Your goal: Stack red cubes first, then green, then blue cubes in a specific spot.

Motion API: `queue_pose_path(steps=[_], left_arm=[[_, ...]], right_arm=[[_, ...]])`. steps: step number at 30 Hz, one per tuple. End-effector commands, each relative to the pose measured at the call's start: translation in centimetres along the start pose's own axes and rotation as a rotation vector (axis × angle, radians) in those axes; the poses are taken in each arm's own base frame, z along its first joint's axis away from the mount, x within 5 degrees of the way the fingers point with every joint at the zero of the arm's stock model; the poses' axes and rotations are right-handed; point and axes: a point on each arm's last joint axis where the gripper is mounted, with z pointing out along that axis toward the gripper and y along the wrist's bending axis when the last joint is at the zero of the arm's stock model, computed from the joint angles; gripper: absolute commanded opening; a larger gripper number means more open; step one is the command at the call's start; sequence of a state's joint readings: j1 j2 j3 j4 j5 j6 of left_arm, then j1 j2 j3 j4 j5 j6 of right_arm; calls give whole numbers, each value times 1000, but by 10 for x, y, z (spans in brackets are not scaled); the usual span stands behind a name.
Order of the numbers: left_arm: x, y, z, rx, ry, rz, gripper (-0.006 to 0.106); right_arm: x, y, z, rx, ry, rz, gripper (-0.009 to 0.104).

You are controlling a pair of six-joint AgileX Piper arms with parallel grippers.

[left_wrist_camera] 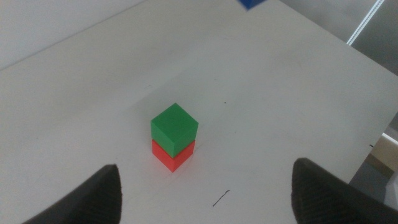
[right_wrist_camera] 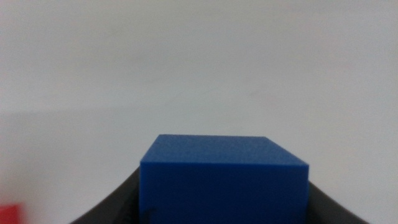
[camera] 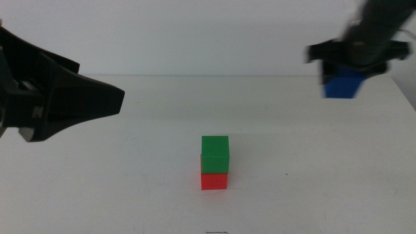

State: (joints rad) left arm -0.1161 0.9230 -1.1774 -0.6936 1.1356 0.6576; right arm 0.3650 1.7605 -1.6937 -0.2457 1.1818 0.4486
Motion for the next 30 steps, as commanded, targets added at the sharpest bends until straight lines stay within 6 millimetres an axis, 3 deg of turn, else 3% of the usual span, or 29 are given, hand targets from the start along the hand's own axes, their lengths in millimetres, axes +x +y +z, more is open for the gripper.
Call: queue_pose_path(steps=[1, 4, 7, 13, 17, 30], left_arm=[[-11, -4, -6, 9, -89, -5, 94], [-11, -4, -6, 9, -89, -5, 94], [-11, -4, -6, 9, -89, -5, 94], [-11, -4, -6, 9, -89, -5, 94], [-11, -4, -6, 9, -89, -5, 94], [-11, -4, -6, 9, -89, -5, 94]], right_arm=[[5, 25, -36, 12, -80, 27, -1], [23, 79, -40, -47, -67, -9, -1], [35, 117, -40, -98, -52, 1, -1], [48, 160, -34, -138, -21, 19, -1], [54, 173, -26, -153, 19, 16, -1], [57, 182, -10, -147, 47, 11, -1]])
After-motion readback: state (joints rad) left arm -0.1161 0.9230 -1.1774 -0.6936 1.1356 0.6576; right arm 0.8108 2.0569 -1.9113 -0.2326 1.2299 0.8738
